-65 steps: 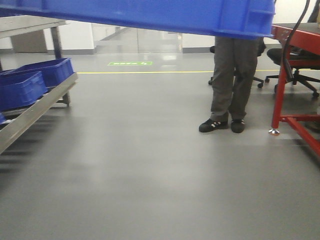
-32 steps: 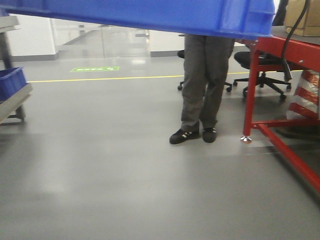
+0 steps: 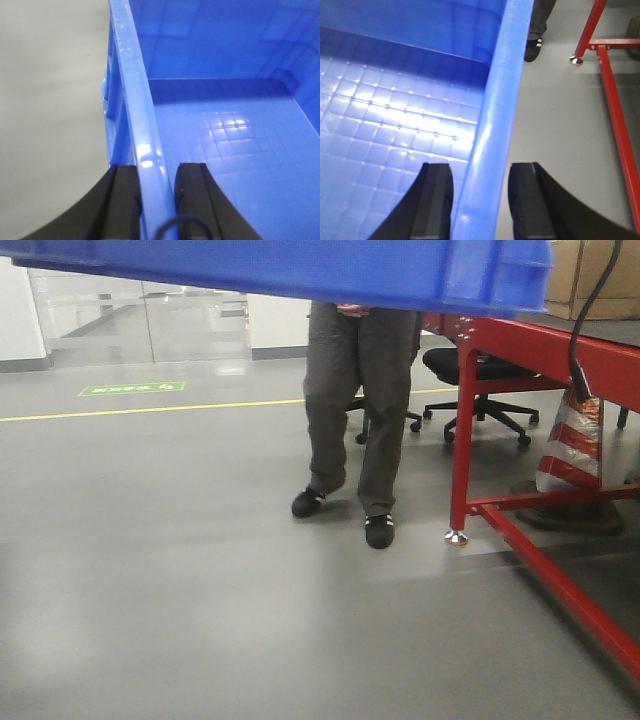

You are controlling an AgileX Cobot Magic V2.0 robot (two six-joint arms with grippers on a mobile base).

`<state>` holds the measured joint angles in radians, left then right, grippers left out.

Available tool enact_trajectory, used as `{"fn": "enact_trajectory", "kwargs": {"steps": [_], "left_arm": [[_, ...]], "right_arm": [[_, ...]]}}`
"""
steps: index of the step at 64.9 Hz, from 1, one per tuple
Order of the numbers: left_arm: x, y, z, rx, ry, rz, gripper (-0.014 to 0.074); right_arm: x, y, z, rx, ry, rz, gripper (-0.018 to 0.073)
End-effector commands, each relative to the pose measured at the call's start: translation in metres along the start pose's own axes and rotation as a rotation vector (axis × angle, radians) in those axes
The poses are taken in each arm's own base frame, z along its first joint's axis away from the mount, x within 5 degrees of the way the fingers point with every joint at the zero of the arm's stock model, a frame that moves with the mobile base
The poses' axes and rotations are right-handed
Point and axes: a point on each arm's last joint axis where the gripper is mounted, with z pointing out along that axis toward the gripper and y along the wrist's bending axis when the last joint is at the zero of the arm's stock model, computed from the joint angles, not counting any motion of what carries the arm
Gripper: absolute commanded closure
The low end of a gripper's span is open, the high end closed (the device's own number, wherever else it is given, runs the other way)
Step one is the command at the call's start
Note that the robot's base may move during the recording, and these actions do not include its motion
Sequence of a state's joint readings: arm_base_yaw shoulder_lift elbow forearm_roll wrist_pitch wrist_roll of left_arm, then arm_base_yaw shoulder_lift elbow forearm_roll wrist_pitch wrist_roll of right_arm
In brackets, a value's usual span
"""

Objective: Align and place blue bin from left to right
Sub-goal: 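Drive across the floor carrying the blue bin in both grippers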

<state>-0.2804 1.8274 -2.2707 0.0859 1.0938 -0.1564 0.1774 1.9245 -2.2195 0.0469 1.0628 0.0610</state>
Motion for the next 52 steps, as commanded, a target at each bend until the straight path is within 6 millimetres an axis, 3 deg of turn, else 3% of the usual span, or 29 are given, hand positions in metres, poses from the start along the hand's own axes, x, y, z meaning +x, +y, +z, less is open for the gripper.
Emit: {"fn": "enact_trajectory", "kwargs": {"steps": [1, 52], "left_arm": [[-0.0129, -0.0154, -0.0253, 0.12, -0.114, -0.023, 0.0707], [-0.0131, -0.0137, -0.0251, 0.101, -0.117, -0.013, 0.0707]], "right_arm": [[-0.0137, 0.0059, -0.0091, -0.037, -0.132, 0.036, 0.0627], [-0.0139, 0.0059, -0.0091, -0.037, -0.135, 0.036, 0.0627]]}}
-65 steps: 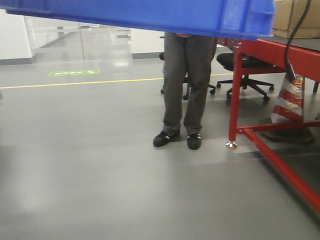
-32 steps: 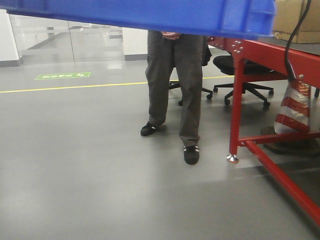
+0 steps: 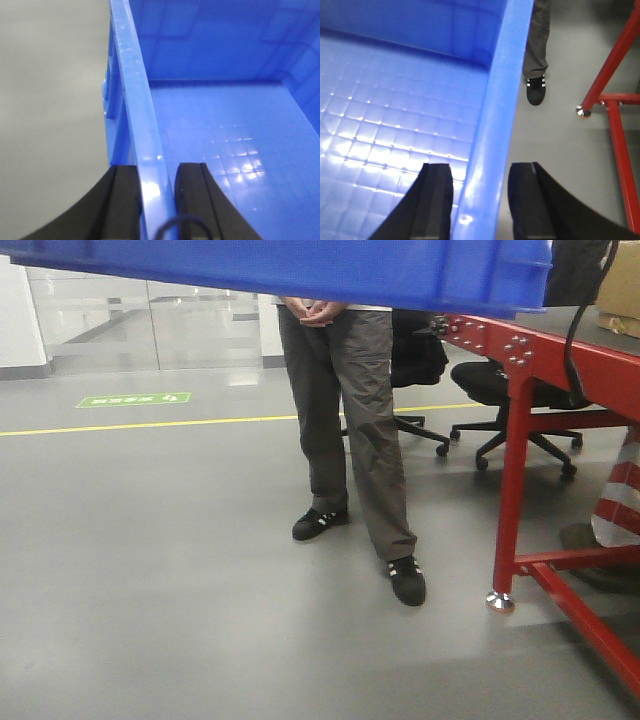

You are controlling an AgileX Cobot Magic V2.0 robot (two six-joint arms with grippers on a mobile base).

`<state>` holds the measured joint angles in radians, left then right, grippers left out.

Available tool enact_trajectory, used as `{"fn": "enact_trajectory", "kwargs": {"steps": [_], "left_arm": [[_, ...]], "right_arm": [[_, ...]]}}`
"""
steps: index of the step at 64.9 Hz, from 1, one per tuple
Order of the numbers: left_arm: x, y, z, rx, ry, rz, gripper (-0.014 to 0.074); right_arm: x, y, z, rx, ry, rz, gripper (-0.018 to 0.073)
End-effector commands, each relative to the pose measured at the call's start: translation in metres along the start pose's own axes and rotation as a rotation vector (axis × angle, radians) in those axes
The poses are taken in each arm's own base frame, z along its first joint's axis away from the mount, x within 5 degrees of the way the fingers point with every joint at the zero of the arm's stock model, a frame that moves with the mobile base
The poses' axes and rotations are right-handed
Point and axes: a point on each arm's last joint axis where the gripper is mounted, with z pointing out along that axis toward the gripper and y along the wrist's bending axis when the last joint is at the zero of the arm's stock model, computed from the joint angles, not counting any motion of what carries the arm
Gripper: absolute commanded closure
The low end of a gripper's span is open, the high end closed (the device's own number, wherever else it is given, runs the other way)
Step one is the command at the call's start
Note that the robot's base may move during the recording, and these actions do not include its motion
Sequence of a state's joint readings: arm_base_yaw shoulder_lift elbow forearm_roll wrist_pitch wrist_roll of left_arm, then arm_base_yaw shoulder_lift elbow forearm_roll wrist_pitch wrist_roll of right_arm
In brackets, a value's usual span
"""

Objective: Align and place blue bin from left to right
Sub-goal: 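Drive across the floor carrying the blue bin in both grippers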

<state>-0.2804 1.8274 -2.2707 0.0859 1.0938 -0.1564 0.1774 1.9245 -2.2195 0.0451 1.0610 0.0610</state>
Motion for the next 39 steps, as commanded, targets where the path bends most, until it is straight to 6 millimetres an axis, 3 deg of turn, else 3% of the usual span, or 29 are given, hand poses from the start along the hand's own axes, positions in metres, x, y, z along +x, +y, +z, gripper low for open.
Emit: {"fn": "enact_trajectory", "kwargs": {"steps": [1, 39], "left_arm": [[-0.0131, -0.0137, -0.0251, 0.101, -0.117, -0.013, 0.0707], [-0.0132, -0.0134, -0.0251, 0.097, -0.117, -0.011, 0.0707]], "right_arm": [[-0.0138, 0.006, -0.0091, -0.039, -0.133, 0.037, 0.0627], [-0.0137, 0.0062, -0.0091, -0.04, -0.133, 0.038, 0.0627]]}}
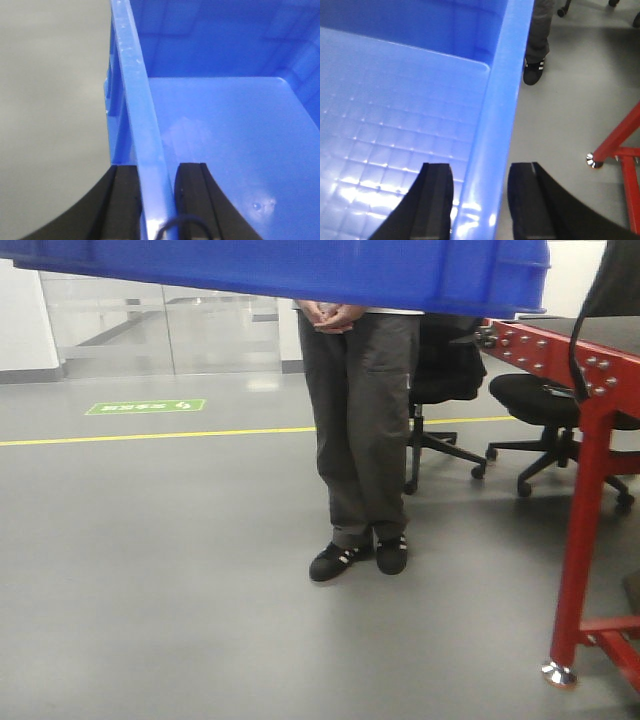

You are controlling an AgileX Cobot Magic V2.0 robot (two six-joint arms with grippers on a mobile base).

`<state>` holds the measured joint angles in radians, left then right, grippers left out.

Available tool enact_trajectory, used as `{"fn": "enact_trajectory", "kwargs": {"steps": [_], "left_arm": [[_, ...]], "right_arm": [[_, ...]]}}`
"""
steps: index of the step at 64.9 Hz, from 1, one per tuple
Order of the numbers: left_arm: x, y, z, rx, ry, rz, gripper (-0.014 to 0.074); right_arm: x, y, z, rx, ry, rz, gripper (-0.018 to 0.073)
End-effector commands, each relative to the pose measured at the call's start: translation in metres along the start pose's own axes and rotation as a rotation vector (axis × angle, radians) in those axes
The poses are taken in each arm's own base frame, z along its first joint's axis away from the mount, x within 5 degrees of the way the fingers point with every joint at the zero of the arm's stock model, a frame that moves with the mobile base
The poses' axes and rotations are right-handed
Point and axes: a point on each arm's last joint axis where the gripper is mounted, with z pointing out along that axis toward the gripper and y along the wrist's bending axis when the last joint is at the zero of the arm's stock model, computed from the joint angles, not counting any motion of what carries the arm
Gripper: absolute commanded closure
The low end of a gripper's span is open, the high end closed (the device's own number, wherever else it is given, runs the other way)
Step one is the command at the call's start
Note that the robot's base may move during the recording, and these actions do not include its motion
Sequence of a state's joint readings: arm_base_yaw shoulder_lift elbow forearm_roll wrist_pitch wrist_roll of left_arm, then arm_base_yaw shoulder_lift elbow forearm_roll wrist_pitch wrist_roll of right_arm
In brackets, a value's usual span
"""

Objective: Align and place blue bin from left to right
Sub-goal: 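Drive across the floor carrying the blue bin in both grippers, then drive up to the other rack of blue bins holding the bin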

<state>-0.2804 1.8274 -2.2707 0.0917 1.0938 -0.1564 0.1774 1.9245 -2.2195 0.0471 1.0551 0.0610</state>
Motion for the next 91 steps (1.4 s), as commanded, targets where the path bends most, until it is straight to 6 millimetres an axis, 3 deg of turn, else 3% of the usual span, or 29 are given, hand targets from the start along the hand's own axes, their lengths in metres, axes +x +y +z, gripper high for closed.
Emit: {"fn": "enact_trajectory", "kwargs": {"steps": [1, 91], "left_arm": [[-0.0132, -0.0137, -0.0252, 0.102, -0.116, -0.014, 0.0707], [-0.0132, -0.0137, -0.0252, 0.102, -0.116, -0.014, 0.0707]], "right_arm": [[-0.0133, 0.006, -0.009, -0.038, -0.127, 0.037, 0.0627], [-0.0133, 0.006, -0.009, -0.038, -0.127, 0.037, 0.0627]]}}
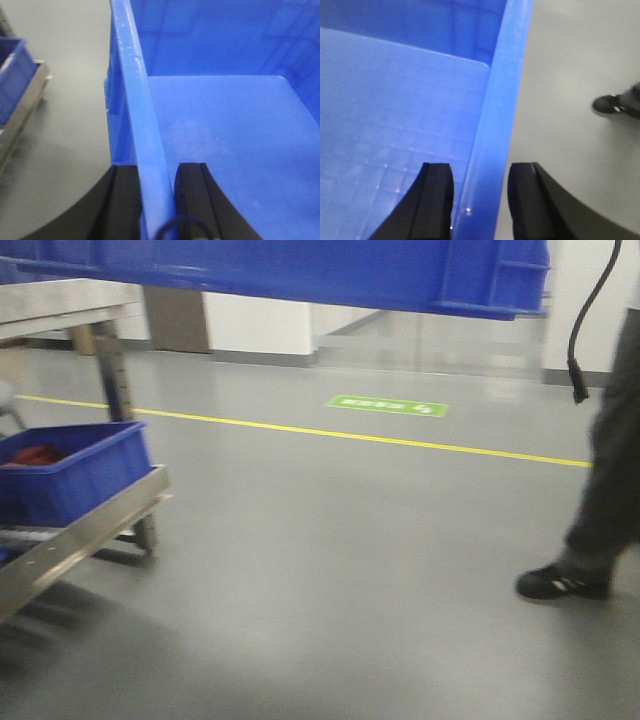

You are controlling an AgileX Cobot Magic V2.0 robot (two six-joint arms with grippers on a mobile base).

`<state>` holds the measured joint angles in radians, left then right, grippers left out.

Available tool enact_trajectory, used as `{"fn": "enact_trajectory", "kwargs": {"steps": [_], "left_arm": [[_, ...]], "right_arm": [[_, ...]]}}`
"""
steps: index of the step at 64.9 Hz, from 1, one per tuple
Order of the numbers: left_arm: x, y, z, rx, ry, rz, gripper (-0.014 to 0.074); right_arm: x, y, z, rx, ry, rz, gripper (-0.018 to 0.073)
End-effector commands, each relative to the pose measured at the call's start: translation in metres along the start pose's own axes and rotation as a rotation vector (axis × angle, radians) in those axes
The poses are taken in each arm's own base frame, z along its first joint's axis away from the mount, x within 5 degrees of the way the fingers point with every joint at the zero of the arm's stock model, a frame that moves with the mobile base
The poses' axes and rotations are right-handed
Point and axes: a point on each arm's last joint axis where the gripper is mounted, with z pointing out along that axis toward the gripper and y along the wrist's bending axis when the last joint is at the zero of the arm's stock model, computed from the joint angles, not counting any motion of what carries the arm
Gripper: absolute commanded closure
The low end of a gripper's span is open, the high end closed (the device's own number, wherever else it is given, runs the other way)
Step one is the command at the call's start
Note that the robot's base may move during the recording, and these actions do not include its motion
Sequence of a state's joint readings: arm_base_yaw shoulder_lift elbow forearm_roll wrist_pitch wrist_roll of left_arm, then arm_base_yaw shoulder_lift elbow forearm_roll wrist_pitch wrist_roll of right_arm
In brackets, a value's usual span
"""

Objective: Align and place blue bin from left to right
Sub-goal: 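Drive up to the other rack of blue bins holding the bin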

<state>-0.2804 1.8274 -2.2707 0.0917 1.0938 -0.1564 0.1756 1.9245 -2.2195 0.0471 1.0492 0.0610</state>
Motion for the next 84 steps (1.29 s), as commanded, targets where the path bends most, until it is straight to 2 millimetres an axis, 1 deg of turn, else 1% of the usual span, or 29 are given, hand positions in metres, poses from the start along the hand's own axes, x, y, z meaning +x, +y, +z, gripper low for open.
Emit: {"fn": "enact_trajectory", "kwargs": {"steps": [1, 84], "left_arm": [[-0.0132, -0.0137, -0.0252, 0.102, -0.116, -0.014, 0.0707], [-0.0132, -0.0137, -0.0252, 0.102, -0.116, -0.014, 0.0707]], "right_arm": [[-0.0127, 0.0068, -0.0089, -0.039, -0.121, 0.036, 0.0627], [-0.0127, 0.0068, -0.0089, -0.039, -0.121, 0.036, 0.0627]]}}
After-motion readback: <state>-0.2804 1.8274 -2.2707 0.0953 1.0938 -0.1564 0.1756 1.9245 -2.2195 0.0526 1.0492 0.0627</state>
